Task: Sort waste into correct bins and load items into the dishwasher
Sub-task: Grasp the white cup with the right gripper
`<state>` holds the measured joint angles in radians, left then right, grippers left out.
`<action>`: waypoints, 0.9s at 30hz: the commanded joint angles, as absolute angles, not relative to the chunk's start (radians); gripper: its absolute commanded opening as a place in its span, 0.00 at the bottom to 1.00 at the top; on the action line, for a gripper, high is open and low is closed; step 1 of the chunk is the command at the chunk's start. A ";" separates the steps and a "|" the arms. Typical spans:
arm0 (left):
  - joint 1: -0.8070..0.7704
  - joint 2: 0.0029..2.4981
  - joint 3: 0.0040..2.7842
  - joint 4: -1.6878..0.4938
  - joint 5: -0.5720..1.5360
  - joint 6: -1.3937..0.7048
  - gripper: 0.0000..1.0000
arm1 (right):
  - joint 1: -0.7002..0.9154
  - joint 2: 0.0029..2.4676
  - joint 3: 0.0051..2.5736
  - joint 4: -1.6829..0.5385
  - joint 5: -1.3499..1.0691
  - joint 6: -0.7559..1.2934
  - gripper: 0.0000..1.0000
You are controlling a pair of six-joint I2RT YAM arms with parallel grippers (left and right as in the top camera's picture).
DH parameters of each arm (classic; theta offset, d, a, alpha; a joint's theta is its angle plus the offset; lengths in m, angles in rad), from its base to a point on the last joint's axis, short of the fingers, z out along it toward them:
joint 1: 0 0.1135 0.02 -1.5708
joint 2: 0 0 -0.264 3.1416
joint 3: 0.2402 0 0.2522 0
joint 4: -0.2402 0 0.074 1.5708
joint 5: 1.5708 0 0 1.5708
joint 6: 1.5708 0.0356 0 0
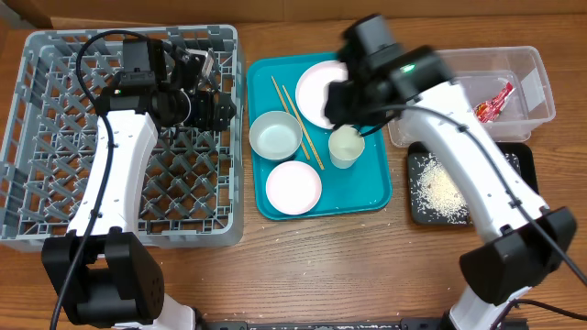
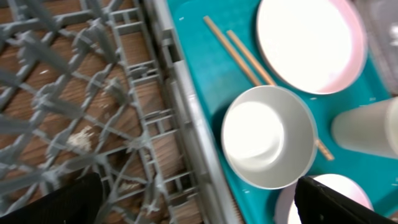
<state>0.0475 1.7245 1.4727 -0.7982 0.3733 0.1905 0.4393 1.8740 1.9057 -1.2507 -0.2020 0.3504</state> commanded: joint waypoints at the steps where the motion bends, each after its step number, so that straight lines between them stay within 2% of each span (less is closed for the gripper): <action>1: 0.038 1.722 1.494 -0.778 0.493 0.155 1.00 | 0.388 1.871 1.909 -1.267 -0.210 0.344 0.42; 5: -0.015 1.723 1.495 -0.727 0.467 0.041 0.99 | 0.337 1.870 1.911 -1.268 -0.211 0.345 0.43; 11: -0.175 1.740 1.621 -0.756 0.269 -0.143 0.96 | 0.276 1.848 1.913 -1.284 -0.210 0.344 0.43; 19: -0.341 1.853 1.816 -0.811 0.199 -0.220 0.91 | 0.224 1.830 1.912 -1.311 -0.218 0.340 0.45; 25: -0.355 1.924 1.817 -0.818 0.157 -0.339 0.90 | 0.238 1.831 1.869 -1.308 -0.218 0.341 0.44; 27: -0.335 1.921 1.817 -0.821 0.162 -0.346 0.89 | 0.247 1.831 1.827 -1.292 -0.219 0.341 0.41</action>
<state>-0.3702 1.9160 1.8057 -0.8173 0.1963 -0.2737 0.2302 1.8645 1.8828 -1.3045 -0.2104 0.3428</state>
